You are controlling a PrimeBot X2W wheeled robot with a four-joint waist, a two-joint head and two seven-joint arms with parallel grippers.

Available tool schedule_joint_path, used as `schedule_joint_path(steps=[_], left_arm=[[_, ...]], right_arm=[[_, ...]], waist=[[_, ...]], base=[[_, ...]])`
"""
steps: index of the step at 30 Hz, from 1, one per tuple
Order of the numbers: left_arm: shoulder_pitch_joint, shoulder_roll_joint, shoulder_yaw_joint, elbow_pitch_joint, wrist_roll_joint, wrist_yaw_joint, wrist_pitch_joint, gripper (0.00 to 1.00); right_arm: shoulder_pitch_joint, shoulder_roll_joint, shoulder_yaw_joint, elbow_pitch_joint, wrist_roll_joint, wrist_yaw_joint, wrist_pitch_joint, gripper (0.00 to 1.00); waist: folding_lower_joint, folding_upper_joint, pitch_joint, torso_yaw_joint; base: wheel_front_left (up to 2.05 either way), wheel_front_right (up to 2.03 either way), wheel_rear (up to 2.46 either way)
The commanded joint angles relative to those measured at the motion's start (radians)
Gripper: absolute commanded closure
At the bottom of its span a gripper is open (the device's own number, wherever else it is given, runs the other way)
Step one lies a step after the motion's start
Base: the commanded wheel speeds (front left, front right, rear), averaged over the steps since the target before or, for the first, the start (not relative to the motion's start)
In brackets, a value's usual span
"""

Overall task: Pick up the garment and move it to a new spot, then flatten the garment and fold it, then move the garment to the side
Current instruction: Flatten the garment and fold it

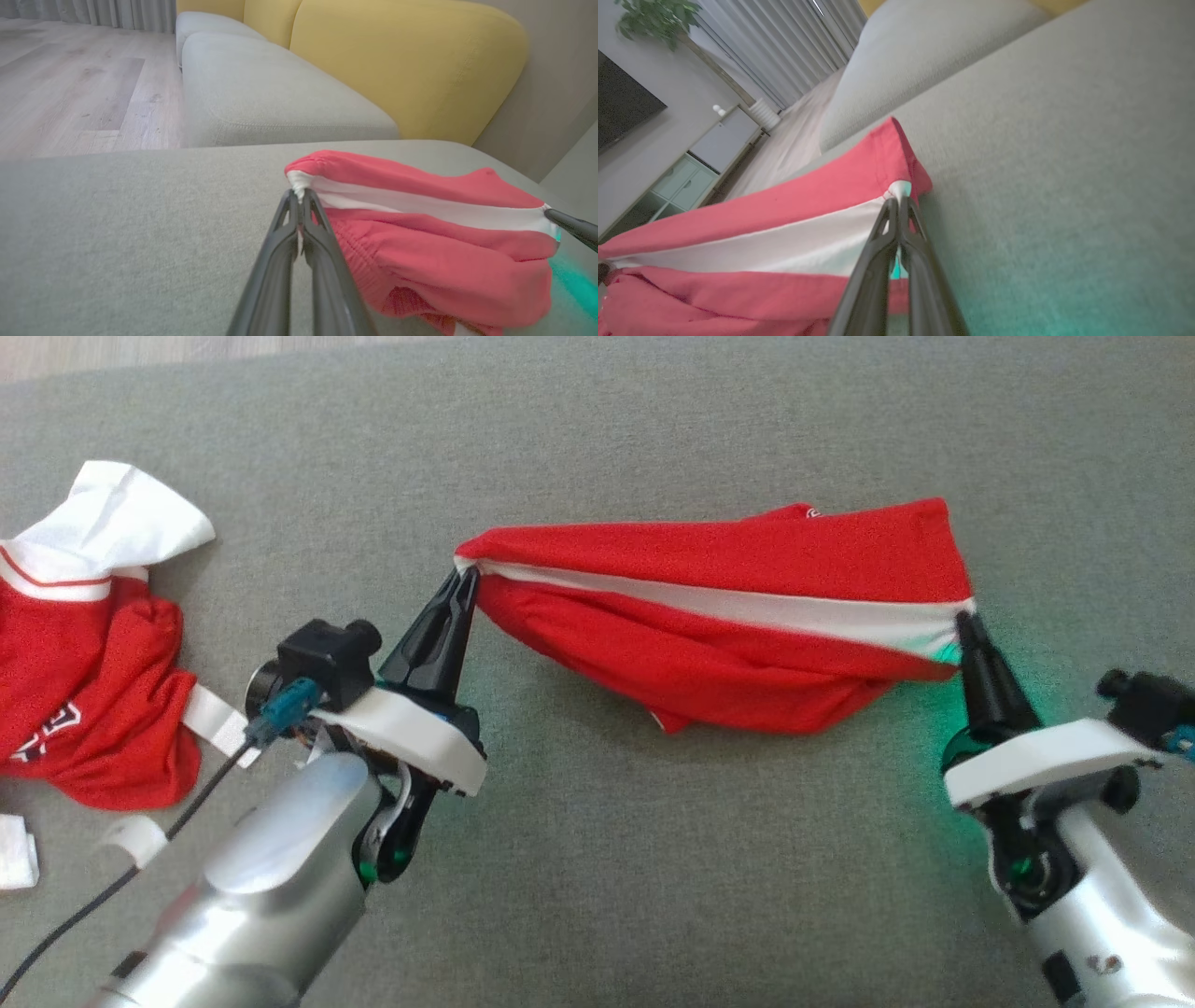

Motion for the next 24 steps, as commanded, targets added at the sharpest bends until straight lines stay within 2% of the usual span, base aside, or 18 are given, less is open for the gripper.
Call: schedule_joint_path(steps=[1, 7, 12, 16, 20, 24], left_arm=[[-0.058, 0.031, 0.055, -0.038, 0.012, -0.007, -0.012, 1.00], [-0.162, 0.053, 0.085, -0.135, 0.038, -0.048, -0.001, 1.00], [-0.358, 0.074, 0.109, -0.179, 0.065, -0.077, 0.067, 1.00], [-0.534, 0.059, 0.131, -0.126, 0.093, -0.100, 0.087, 1.00], [-0.694, 0.015, 0.152, -0.026, 0.119, -0.116, 0.060, 1.00], [-0.783, -0.008, 0.168, 0.032, 0.164, -0.115, 0.016, 1.00]], right_arm=[[-0.023, -0.026, -0.004, -0.047, 0.001, 0.008, -0.015, 1.00], [-0.104, -0.083, -0.120, -0.210, -0.037, 0.008, -0.020, 1.00], [-0.305, -0.157, -0.150, -0.284, -0.085, 0.008, 0.019, 1.00], [-0.519, -0.182, -0.158, -0.245, -0.115, 0.008, 0.069, 1.00], [-0.716, -0.187, -0.168, -0.184, -0.138, 0.008, 0.059, 1.00], [-0.816, -0.194, -0.170, -0.154, -0.155, 0.008, 0.033, 1.00]], waist=[[0.0000, 0.0000, -0.005, -0.003], [0.0000, 0.0000, -0.005, -0.029], [0.0000, 0.0000, 0.040, -0.054], [0.0000, 0.0000, 0.094, -0.068], [0.0000, 0.0000, 0.142, -0.072], [0.0000, 0.0000, 0.161, -0.076]], base=[[0.00, 0.00, 0.00], [0.00, 0.00, 0.00], [0.00, 0.00, 0.00], [0.00, 0.00, 0.00], [0.00, 0.00, 0.00], [0.00, 0.00, 0.00]])
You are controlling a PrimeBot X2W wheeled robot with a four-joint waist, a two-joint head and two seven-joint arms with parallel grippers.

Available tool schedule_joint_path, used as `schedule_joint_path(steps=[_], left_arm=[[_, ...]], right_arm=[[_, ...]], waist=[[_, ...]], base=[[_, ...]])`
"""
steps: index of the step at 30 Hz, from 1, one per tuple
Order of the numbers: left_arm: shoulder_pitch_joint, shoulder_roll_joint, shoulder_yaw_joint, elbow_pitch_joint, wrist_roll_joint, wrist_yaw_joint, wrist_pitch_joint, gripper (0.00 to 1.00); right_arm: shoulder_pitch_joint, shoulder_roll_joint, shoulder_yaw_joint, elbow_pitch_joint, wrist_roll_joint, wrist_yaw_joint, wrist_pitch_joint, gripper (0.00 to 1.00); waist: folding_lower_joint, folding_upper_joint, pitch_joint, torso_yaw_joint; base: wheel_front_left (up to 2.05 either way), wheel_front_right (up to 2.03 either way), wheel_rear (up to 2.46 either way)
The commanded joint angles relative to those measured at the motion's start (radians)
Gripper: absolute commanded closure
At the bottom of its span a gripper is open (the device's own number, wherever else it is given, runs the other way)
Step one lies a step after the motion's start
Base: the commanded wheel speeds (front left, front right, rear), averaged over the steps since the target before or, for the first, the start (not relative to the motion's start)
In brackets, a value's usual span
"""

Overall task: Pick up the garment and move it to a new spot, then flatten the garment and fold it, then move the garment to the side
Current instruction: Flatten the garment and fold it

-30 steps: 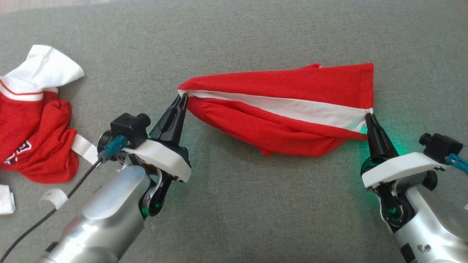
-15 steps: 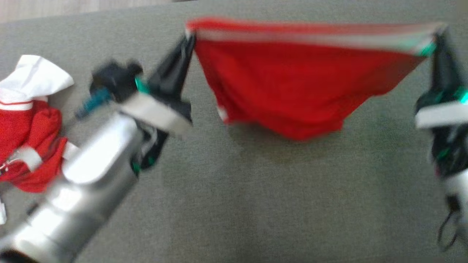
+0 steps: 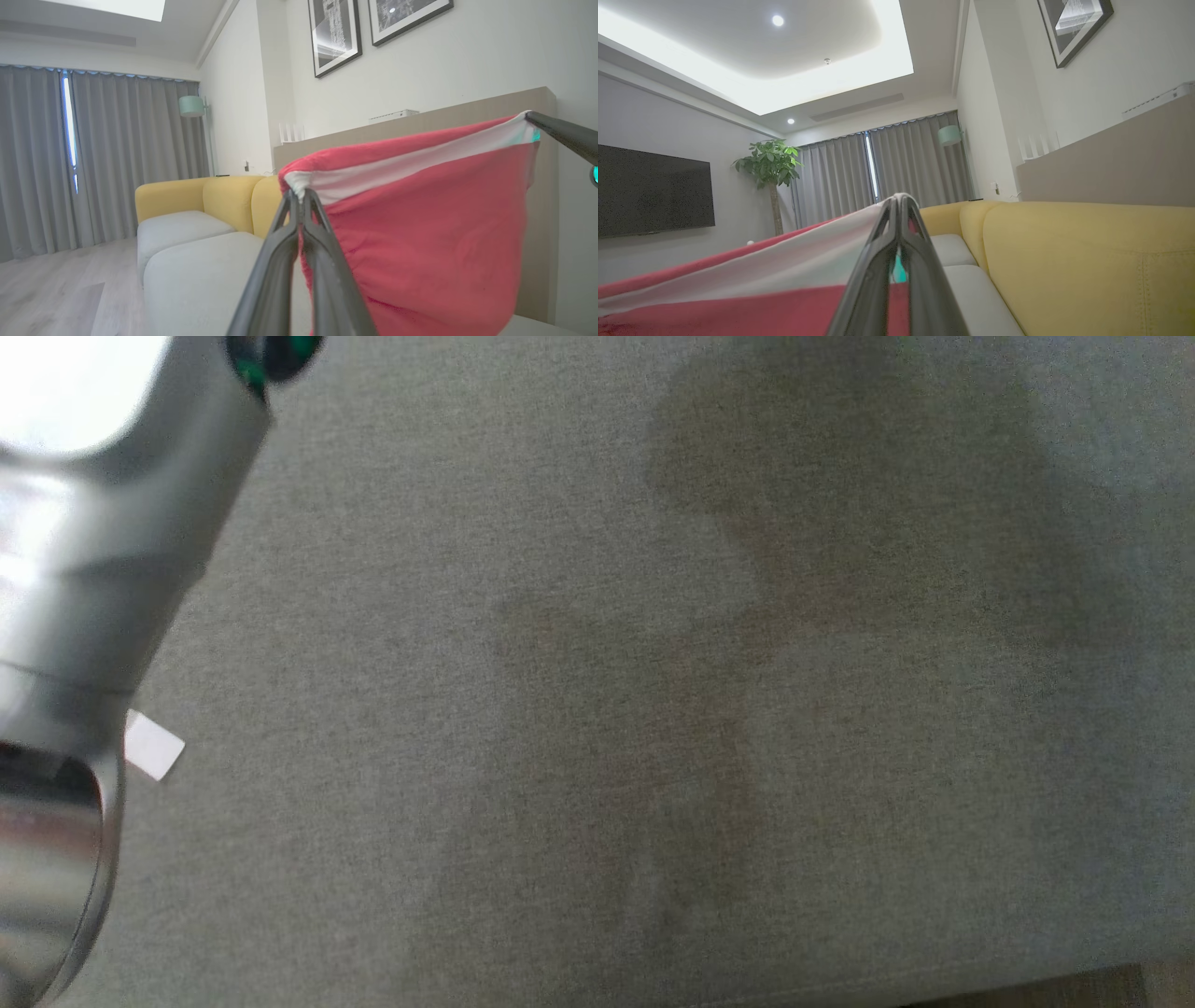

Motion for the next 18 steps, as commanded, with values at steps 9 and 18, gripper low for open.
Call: schedule_joint_path(steps=[9, 18], left_arm=[[0.085, -0.009, 0.089, -0.030, 0.052, -0.043, -0.031, 1.00], [0.619, 0.016, 0.118, -0.198, 0.115, -0.056, -0.031, 1.00]], right_arm=[[0.073, -0.055, 0.031, -0.004, 0.035, 0.008, -0.027, 1.00], [0.528, -0.084, 0.040, -0.035, 0.111, 0.008, -0.042, 1.00]], waist=[[-0.0004, 0.0000, 0.008, 0.001], [-0.0004, 0.0000, -0.082, 0.019]], base=[[0.00, 0.00, 0.00], [0.00, 0.00, 0.00]])
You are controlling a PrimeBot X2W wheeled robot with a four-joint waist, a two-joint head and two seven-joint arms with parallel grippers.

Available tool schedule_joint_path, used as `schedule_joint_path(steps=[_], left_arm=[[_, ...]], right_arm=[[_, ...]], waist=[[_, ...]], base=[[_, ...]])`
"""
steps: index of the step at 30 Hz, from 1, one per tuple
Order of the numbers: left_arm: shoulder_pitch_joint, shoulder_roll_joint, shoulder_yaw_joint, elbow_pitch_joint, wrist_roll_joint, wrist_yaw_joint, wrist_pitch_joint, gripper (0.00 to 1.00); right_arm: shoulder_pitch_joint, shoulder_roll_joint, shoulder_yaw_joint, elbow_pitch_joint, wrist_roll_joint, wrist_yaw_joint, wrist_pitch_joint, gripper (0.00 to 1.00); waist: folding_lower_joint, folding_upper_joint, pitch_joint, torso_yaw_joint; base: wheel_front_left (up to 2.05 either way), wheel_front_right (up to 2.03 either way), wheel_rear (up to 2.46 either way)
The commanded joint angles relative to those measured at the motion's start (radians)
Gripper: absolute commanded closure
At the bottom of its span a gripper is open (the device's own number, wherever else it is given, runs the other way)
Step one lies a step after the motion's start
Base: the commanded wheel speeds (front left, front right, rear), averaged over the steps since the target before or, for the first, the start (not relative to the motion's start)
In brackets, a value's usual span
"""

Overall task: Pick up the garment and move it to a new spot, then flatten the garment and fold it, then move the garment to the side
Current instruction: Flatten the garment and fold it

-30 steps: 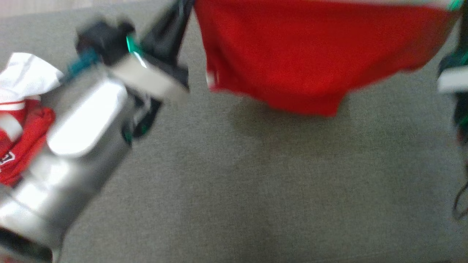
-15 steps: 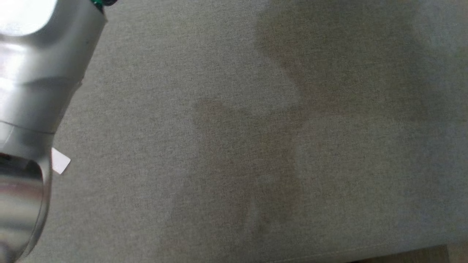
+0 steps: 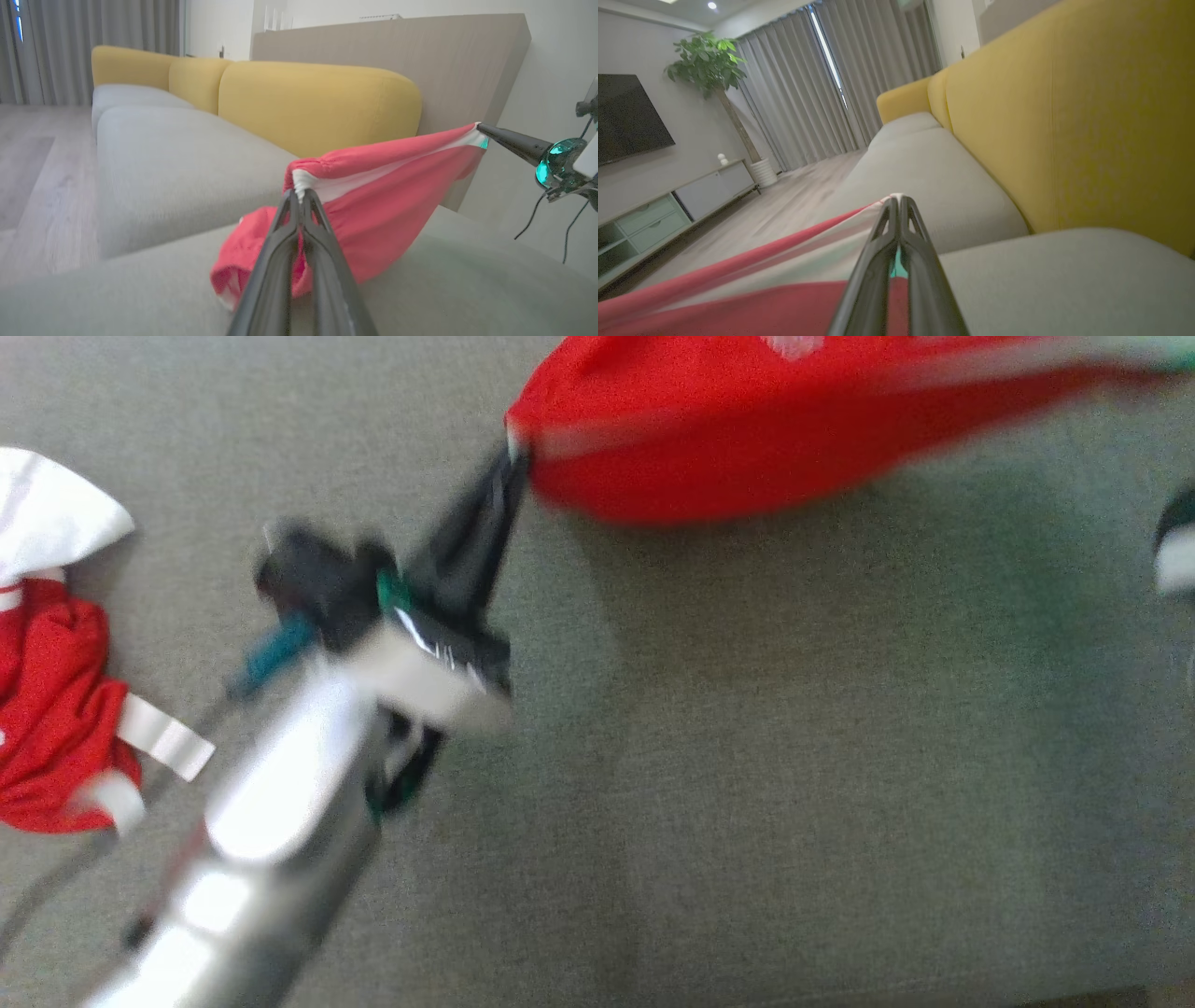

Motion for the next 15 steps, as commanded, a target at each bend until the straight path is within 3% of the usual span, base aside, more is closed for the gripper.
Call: schedule_joint_path(steps=[1, 8, 15], left_arm=[[0.019, 0.035, 0.054, -0.041, 0.003, -0.003, -0.005, 1.00], [0.327, 0.034, 0.005, -0.055, 0.008, -0.005, -0.005, 1.00], [0.507, 0.057, -0.065, -0.071, 0.000, 0.010, 0.015, 1.00]], right_arm=[[0.058, -0.041, -0.007, -0.039, 0.010, 0.008, -0.014, 1.00], [0.409, -0.024, -0.043, -0.137, 0.008, 0.008, 0.033, 1.00], [0.643, 0.008, -0.152, -0.240, -0.027, 0.008, 0.095, 1.00]], waist=[[0.0002, 0.0000, -0.029, 0.010], [0.0002, 0.0000, -0.106, 0.006], [0.0002, 0.0000, -0.168, -0.005]], base=[[0.00, 0.00, 0.00], [0.00, 0.00, 0.00], [0.00, 0.00, 0.00]])
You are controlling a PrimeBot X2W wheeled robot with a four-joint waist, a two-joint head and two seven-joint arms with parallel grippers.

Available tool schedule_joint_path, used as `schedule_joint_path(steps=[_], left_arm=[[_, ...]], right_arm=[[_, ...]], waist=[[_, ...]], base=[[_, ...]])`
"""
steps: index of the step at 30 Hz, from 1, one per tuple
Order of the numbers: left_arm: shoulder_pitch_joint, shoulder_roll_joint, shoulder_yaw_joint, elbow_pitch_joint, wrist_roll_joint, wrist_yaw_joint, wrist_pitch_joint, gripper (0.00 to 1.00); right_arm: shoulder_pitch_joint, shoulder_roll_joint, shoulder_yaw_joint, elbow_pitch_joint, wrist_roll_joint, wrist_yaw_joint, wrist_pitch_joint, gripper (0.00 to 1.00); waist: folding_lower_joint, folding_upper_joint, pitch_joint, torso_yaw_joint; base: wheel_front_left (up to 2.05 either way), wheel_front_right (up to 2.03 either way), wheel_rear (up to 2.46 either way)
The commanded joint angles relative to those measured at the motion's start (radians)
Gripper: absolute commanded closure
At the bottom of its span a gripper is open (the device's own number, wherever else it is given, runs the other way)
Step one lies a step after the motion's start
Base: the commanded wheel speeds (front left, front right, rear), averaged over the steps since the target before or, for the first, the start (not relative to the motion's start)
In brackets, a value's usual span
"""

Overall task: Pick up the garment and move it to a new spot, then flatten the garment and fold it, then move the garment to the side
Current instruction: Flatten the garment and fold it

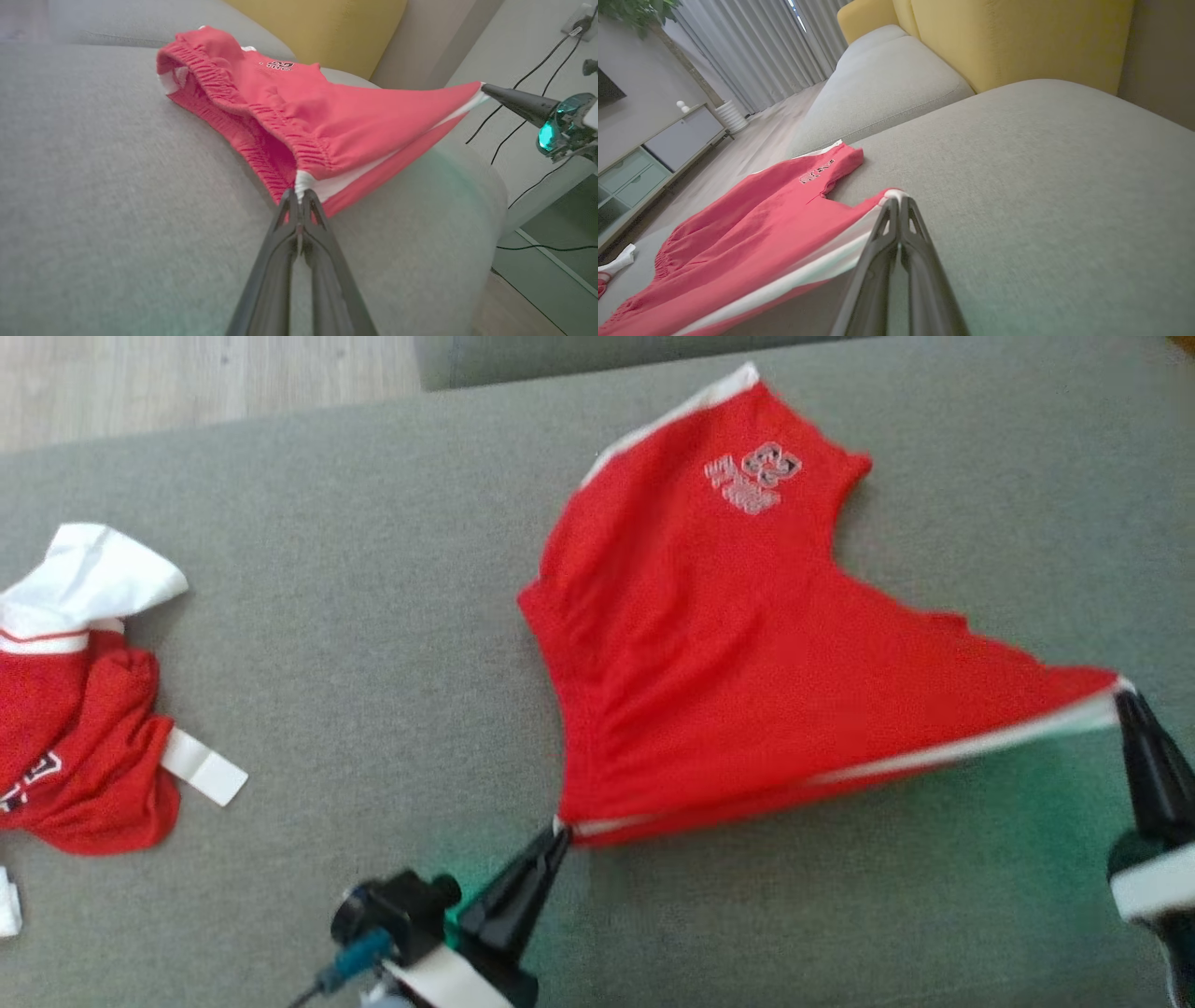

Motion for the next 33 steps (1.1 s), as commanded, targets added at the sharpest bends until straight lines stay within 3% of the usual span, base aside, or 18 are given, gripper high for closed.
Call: schedule_joint_path(steps=[1, 7, 16, 23, 33], left_arm=[[0.019, 0.035, 0.028, -0.041, -0.014, 0.025, 0.011, 1.00], [0.058, 0.045, 0.044, -0.153, -0.052, 0.056, 0.041, 1.00], [-0.044, -0.035, 0.087, -0.217, -0.182, 0.040, 0.117, 1.00], [-0.174, -0.101, 0.121, -0.178, -0.298, 0.017, 0.172, 1.00], [-0.357, -0.184, 0.131, -0.051, -0.382, 0.002, 0.144, 1.00]], right_arm=[[0.059, -0.024, -0.050, -0.063, -0.015, 0.007, 0.011, 1.00], [0.134, 0.033, -0.194, -0.192, -0.073, 0.007, 0.057, 1.00], [-0.006, 0.088, -0.280, -0.240, -0.154, 0.007, 0.162, 1.00], [-0.228, 0.081, -0.277, -0.176, -0.208, 0.007, 0.243, 1.00], [-0.495, 0.031, -0.222, -0.042, -0.254, 0.007, 0.304, 1.00]], waist=[[0.0003, -0.0001, -0.022, -0.002], [0.0003, -0.0001, -0.023, 0.008], [0.0003, -0.0001, 0.019, 0.068], [0.0003, -0.0001, 0.102, 0.131], [0.0003, -0.0001, 0.237, 0.225]], base=[[0.00, 0.00, 0.00], [0.00, 0.00, 0.00], [0.00, 0.00, 0.00], [0.00, 0.00, 0.00], [0.00, 0.00, 0.00]])
